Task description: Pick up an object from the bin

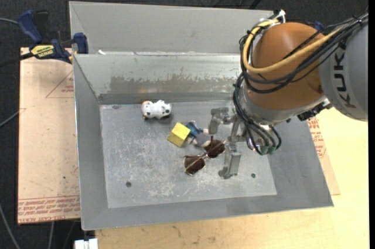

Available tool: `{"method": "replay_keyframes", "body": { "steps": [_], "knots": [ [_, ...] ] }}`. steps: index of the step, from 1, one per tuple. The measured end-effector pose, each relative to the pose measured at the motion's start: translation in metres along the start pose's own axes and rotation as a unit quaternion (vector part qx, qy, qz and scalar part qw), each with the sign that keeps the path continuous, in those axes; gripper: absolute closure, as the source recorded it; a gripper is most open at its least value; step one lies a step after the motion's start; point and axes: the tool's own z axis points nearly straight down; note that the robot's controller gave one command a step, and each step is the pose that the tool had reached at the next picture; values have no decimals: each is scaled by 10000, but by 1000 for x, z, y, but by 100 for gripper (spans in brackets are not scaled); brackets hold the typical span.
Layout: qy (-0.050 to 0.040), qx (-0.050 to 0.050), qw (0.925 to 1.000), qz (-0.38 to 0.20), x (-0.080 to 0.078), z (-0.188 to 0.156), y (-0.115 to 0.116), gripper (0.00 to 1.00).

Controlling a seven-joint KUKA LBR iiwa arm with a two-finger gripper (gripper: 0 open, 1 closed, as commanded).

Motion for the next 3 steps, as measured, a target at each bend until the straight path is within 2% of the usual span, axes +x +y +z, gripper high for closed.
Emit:
{"method": "replay_keyframes", "body": {
  "steps": [1, 2, 3],
  "knots": [
    [-43, -4, 10000, 10, -1, -4, 0, 0],
    [-62, 0, 9987, -516, -11, 43, -9, 0],
    [-66, 4, 9940, -1093, -24, 131, -24, 0]
  ]
}}
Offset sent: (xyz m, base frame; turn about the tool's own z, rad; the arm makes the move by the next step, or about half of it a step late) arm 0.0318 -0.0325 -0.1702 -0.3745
